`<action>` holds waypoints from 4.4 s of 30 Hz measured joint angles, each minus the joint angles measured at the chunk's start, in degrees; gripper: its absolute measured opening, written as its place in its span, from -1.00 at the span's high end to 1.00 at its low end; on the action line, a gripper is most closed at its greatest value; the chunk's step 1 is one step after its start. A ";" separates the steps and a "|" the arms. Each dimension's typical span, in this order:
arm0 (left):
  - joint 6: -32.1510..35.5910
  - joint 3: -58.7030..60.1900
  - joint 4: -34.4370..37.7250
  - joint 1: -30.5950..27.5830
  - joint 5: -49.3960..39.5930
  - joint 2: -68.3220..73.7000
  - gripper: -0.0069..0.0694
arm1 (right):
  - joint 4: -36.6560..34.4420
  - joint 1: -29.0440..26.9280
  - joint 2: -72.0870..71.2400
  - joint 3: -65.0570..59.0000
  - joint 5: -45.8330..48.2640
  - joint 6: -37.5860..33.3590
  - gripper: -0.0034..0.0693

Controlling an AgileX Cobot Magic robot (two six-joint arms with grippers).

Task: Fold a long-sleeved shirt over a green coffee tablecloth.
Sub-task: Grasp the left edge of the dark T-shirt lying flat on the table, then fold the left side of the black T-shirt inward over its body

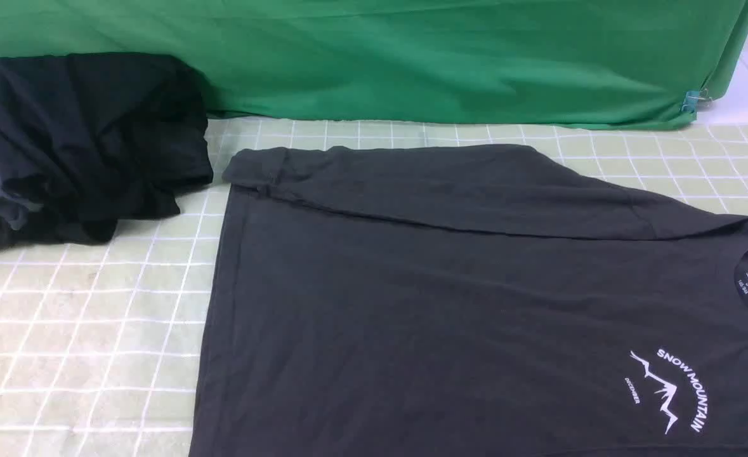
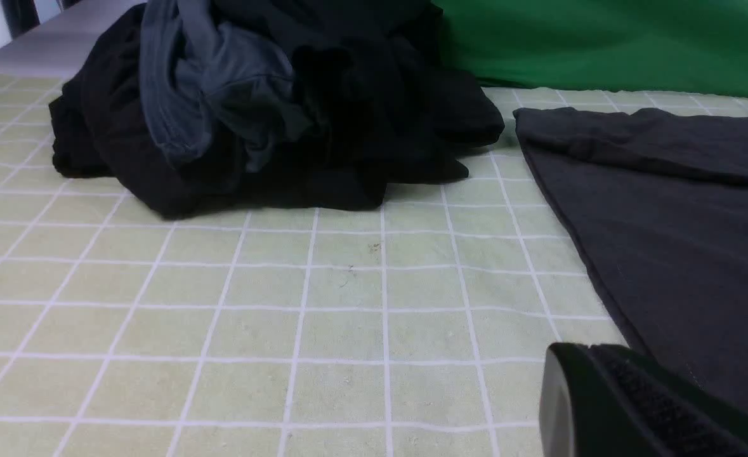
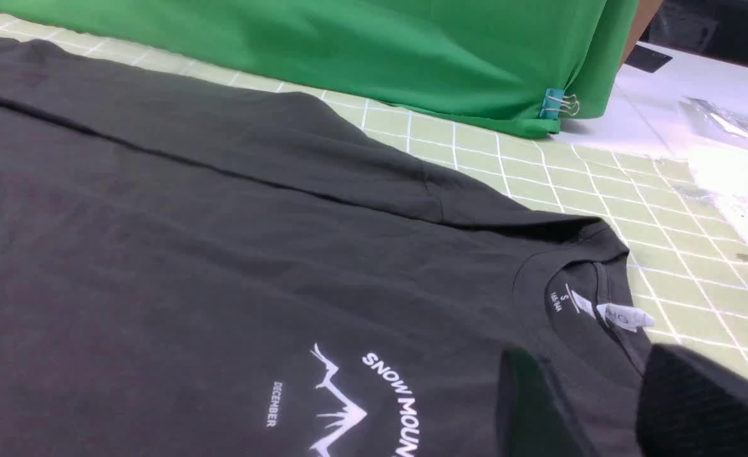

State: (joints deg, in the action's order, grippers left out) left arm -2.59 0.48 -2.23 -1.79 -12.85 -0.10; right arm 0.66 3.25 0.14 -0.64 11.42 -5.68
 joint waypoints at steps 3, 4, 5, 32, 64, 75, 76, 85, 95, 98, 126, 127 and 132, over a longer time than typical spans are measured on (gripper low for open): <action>0.00 0.00 0.00 0.00 0.00 0.00 0.76 | 0.00 0.00 0.00 0.00 0.00 0.00 0.23; 0.00 0.00 0.00 0.00 0.00 0.00 0.76 | 0.00 0.00 0.00 0.00 0.00 0.00 0.23; 0.00 0.00 0.00 0.00 0.00 0.00 0.76 | 0.00 0.00 0.00 0.00 0.00 0.00 0.23; 5.80 0.00 -3.06 0.00 17.32 0.00 0.76 | 0.00 0.00 0.00 0.00 0.00 0.00 0.23; -27.82 -33.92 8.41 0.00 1.51 14.55 0.76 | -5.51 0.00 0.00 -0.05 -21.89 44.17 0.23; -1.30 -47.92 16.74 0.25 -41.78 52.37 0.76 | -4.99 5.23 5.30 15.80 -1.86 34.02 0.78; -0.78 -47.66 16.67 0.56 -42.45 55.09 0.76 | -4.94 6.83 7.42 19.31 4.14 31.00 0.82; -1.45 -47.27 14.65 20.19 -41.67 74.40 0.84 | -1.80 17.00 37.36 45.84 43.84 12.88 0.88; -5.40 -47.27 10.85 41.90 -36.68 82.57 0.77 | -2.70 21.86 51.09 47.14 44.90 9.15 0.88; -6.85 -47.18 8.76 42.88 -36.73 85.98 0.59 | -2.98 23.48 51.34 47.14 42.12 9.15 0.88; -7.87 -48.86 9.88 42.88 -42.53 92.17 0.78 | -3.45 26.33 51.36 47.14 39.35 9.15 0.87; -7.74 -49.49 10.17 42.88 -43.02 90.83 0.79 | -3.45 26.33 51.36 47.14 39.35 9.15 0.86; -7.59 -52.12 10.35 42.88 -44.04 86.10 0.80 | -3.51 26.33 51.36 47.14 39.27 9.15 0.85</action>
State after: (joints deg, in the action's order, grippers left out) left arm -10.18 -51.64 8.12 41.09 -56.89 86.00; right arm -2.86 29.58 51.50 46.50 50.69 3.47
